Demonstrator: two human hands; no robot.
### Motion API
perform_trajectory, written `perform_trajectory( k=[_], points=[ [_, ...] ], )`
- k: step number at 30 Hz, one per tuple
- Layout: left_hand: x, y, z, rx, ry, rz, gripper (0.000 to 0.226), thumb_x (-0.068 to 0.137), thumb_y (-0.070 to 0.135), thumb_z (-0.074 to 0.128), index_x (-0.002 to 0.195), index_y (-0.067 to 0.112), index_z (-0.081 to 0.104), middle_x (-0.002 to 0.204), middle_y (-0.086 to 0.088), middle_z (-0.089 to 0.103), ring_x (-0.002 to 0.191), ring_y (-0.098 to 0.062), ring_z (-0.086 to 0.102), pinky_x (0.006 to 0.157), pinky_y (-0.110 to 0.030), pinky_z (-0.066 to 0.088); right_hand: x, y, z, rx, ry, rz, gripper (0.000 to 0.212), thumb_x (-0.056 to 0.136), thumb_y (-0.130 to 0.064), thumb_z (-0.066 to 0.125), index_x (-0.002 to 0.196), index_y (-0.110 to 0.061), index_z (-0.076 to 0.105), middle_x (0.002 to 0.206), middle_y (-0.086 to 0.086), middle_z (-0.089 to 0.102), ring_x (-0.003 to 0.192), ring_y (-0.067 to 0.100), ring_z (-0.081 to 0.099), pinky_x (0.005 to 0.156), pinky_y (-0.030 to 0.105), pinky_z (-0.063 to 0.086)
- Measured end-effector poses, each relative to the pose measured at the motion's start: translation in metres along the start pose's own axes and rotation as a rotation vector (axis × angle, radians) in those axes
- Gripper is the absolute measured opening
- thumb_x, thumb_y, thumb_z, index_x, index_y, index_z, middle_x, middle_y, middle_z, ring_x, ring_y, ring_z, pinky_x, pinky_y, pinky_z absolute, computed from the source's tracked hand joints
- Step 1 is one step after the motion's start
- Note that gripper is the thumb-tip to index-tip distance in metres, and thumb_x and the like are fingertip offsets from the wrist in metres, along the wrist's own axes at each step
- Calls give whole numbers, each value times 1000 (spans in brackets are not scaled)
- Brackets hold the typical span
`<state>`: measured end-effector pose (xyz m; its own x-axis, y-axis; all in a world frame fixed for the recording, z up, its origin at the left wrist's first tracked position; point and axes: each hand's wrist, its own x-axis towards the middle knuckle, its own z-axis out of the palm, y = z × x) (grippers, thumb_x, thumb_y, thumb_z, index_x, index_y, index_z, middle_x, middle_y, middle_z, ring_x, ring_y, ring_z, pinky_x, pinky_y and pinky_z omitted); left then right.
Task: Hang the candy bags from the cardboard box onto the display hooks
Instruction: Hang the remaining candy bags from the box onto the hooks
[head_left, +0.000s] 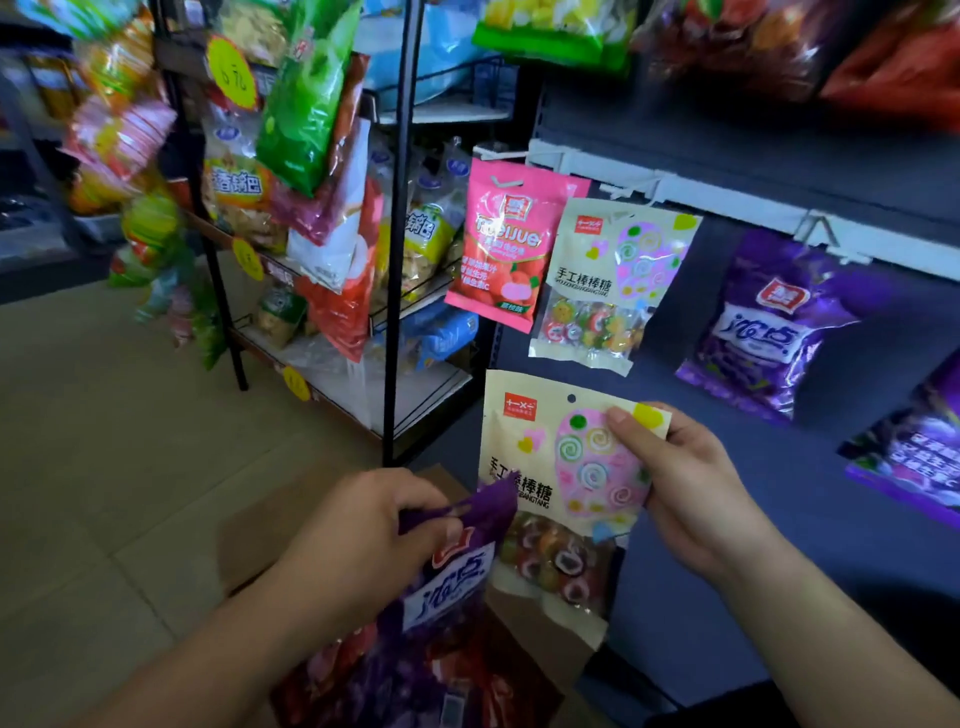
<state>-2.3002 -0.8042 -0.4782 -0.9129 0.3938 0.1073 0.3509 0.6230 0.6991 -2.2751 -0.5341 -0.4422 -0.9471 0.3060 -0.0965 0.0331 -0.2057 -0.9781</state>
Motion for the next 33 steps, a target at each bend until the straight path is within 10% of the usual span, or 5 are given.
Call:
perform_trajectory(
  k=[5,13,33],
  points=[
    [15,34,-4,-18,62,178,12,92,43,69,82,36,72,78,12,60,75,-3,60,67,-29,50,-14,-11,-8,-81,99,-121,12,100,-19,64,96,-11,55,88,16,78,79,34,79,61,47,63],
    [38,80,-14,-160,211,257,12,90,34,73,96,45,70,84,16,66,81,-2,64,72,-37,55,0,-49,-17,-220,181,-220,12,101,-21,65,104,-20,76,100,18,80,90,41,78,77,74,56],
    [154,102,-36,-391,280,179,10,85,30,80,76,31,78,71,12,74,67,-7,70,69,-45,59,127,-126,16,-311,290,-329,9,93,-25,76,88,-19,80,95,24,77,83,41,77,68,64,58]
  ],
)
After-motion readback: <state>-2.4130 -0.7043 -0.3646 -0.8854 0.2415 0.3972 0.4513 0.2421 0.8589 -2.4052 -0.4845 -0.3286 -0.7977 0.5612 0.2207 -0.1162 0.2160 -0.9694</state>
